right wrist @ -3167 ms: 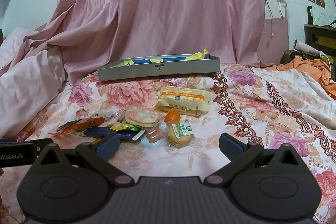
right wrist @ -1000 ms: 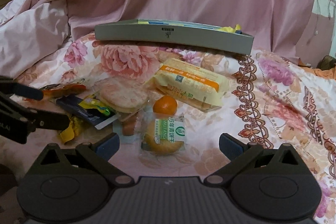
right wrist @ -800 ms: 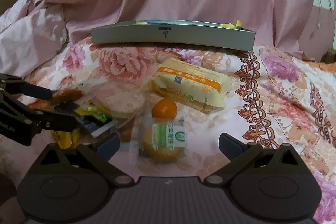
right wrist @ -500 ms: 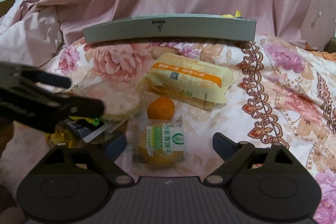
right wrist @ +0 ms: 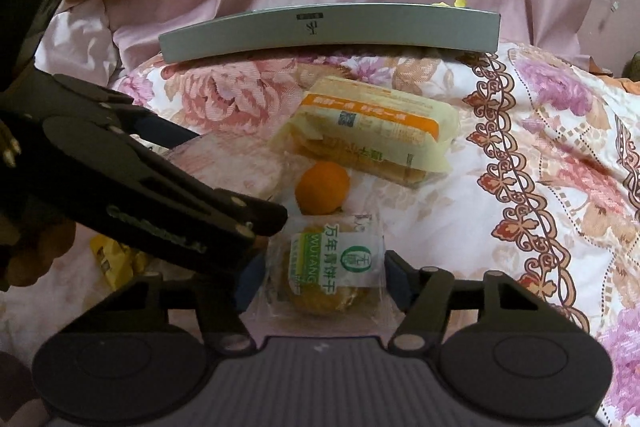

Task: Organize snacks
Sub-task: 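Grasp the pink-wrapped round biscuit with the left tool while the right tool grasps the green-labelled biscuit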

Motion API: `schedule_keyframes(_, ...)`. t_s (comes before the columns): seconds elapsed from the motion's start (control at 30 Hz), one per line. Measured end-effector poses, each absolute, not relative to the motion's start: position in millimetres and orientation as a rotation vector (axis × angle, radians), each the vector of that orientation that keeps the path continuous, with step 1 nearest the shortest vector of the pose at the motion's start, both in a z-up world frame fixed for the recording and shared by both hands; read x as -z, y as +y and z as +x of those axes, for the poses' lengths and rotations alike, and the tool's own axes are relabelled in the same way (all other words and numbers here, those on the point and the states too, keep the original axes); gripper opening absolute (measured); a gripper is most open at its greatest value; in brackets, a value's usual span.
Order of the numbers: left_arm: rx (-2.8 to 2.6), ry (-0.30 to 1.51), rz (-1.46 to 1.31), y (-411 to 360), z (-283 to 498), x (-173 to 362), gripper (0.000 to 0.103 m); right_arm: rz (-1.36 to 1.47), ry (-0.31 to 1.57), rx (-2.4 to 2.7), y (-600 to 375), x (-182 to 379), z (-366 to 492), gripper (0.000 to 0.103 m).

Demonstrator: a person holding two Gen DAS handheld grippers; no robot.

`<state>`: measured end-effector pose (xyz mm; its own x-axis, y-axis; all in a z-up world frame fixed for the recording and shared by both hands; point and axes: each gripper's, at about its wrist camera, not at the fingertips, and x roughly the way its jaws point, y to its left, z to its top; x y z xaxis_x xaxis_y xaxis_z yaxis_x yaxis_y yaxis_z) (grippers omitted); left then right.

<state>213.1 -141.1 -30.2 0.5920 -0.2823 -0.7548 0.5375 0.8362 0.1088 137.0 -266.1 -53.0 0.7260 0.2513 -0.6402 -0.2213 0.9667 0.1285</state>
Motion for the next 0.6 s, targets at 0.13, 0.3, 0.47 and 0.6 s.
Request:
schedule_keyframes(0.13,0.484,0.812,0.291,-135,214,31,0.09,0.043,0.711,-0.259,-266,53,136,0.065)
schedule_keyframes(0.3,0.475,0.782,0.281,-128,210,30,0.078,0.024,0.7,-0.258,-263,52,135,0.064)
schedule_keyframes(0.47,0.466,0.767,0.266,-123,205,29,0.076,-0.008,0.688,-0.259,-260,51,133,0.063)
schedule_keyframes(0.6,0.446,0.743,0.26,-119,196,25,0.074,-0.033,0.668,-0.255,-258,47,130,0.06)
